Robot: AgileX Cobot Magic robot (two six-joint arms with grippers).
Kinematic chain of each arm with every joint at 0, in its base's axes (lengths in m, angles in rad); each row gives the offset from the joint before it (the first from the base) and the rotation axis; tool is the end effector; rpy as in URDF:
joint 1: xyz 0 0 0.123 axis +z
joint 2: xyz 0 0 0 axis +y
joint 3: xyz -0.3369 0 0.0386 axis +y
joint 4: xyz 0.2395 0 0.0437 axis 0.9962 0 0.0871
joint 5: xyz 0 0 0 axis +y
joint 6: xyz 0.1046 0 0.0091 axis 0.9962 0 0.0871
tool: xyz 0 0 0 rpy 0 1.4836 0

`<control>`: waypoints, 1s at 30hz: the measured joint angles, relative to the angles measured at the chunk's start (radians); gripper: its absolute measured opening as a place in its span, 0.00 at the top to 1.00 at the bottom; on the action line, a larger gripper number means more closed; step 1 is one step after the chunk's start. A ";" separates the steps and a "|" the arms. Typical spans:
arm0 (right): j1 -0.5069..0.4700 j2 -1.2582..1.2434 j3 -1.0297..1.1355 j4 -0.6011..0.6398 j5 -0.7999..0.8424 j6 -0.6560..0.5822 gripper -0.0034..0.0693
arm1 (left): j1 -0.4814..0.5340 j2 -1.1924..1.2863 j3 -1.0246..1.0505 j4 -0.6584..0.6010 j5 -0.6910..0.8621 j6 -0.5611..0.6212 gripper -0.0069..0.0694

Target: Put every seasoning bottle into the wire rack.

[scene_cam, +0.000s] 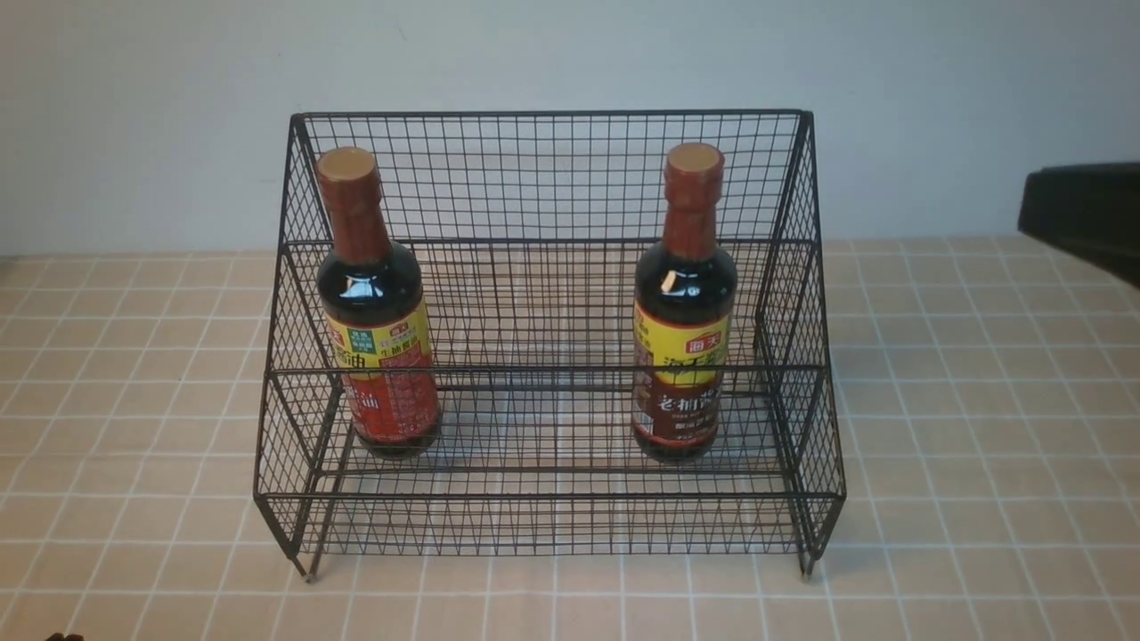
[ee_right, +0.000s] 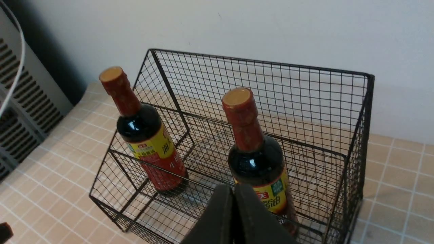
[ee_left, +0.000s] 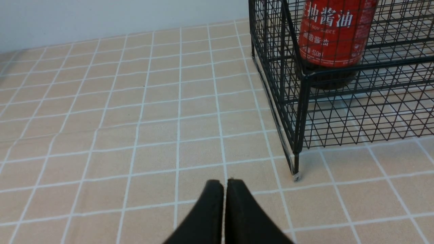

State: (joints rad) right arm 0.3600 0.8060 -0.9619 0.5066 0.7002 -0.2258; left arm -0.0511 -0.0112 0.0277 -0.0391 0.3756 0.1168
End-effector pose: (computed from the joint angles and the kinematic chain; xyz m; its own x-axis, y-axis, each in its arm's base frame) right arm 0.0975 0.0718 0.4350 -0.4576 0.0050 -0.8891 -0.5333 0.7986 0.2790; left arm 0.0029 -0.0017 0.1660 -0.2934 0.0954 -0.9512 0.0886 0.9934 0.0724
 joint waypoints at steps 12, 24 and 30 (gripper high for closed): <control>-0.068 -0.051 0.031 -0.222 -0.068 -0.114 0.97 | 0.000 0.000 0.000 0.000 0.000 0.000 0.92; -0.385 -0.460 0.510 -0.311 -0.334 -0.104 0.97 | 0.000 0.000 0.000 0.000 0.000 0.000 0.92; -0.431 -0.659 0.750 -0.311 -0.426 -0.077 0.97 | 0.000 0.000 0.000 0.000 0.000 0.000 0.92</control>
State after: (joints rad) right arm -0.0715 0.1469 -0.2114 0.1960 0.2742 -0.3027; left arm -0.0511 -0.0112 0.0277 -0.0391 0.3756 0.1168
